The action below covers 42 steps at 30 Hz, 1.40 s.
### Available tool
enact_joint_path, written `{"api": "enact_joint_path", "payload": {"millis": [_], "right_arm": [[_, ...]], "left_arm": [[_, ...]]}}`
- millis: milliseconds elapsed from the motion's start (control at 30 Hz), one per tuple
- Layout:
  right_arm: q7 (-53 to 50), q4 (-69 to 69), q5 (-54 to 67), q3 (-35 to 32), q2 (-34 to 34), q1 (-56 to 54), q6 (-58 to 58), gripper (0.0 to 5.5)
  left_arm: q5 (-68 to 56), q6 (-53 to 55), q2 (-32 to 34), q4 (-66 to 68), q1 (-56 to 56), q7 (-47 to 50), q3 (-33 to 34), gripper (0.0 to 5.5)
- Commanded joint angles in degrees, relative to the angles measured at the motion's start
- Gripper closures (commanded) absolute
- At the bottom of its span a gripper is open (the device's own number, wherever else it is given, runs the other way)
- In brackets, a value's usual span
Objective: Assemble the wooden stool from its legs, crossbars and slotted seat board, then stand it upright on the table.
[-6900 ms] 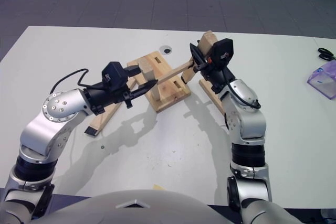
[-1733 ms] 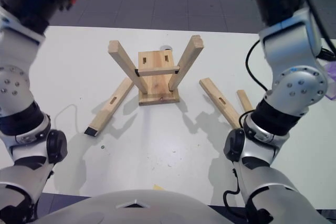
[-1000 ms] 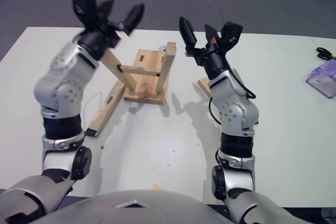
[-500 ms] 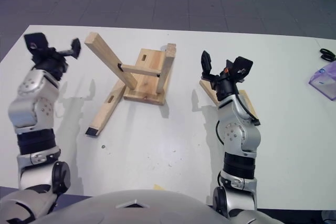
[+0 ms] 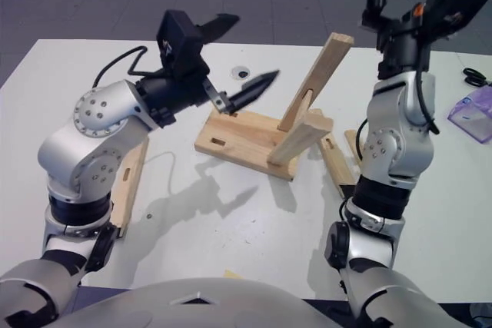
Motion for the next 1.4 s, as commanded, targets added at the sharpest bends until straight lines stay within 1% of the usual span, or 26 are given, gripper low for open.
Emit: {"api": "enact_joint_path", "payload": {"millis": [33,133,167,267,400,533,700,800,900,1033,1100,1333,1400], "right_arm": [[10.9,-5.7,16.6,-0.8,-3.4,0.8,9.0,0.12],[22.3,-4.5,27.6,-3.6,-10.5,7.2,18.4,0.12],[27.7,-3.4,31.2,-5.0,-14.1,10.2,22.3,0.12],[39.7,-0.3,32.7,-6.5,-23.5,17.5,28.3,0.12],[47.3,1.3,33.6,-6.5,-28.6,21.1,32.1,0.12],[49.3,1.4,37.0,-7.2,-28.5,22.4,35.0,0.12],[52.5,-5.2,35.1,-4.0,-29.2,28.0,34.8,0.12],[54.8,-7.1,30.7,-1.3,-31.0,30.4,32.7,0.12],[55.2,-6.2,28.3,-0.1,-32.0,30.0,30.4,0.12],[56.0,-5.9,28.8,0.6,-32.8,28.6,29.2,0.12],[55.5,-6.1,30.8,0.1,-32.6,27.5,29.5,0.12],[48.8,-3.9,47.0,-6.3,-28.8,22.4,32.8,0.12],[48.5,-5.1,47.0,-6.0,-29.0,23.8,33.3,0.12]], "left_arm": [[3.0,-1.4,0.3,4.0,0.6,3.6,4.7,0.1],[4.4,-2.1,0.7,5.7,1.5,4.7,6.8,0.1],[4.8,-2.3,1.2,5.9,2.2,4.6,7.1,0.1],[4.4,-2.0,1.2,5.8,3.9,4.0,8.4,0.1],[4.4,-1.8,0.8,5.3,5.6,3.5,8.4,0.1],[4.8,-2.0,0.4,5.1,6.2,3.0,7.2,0.1],[4.7,-1.8,0.5,5.1,6.3,2.2,7.3,0.1],[4.8,-1.6,0.4,5.0,6.5,2.0,7.1,0.1],[4.8,-1.6,-0.1,4.7,6.5,1.8,6.4,0.1],[5.1,-2.0,-0.6,5.2,6.5,1.8,5.8,0.1],[5.0,-2.0,-0.7,5.2,6.5,1.8,5.8,0.1],[5.4,-2.3,-1.0,5.5,6.8,1.8,5.0,0.1],[5.6,-2.4,-1.0,5.7,6.8,1.7,4.8,0.1]]}}
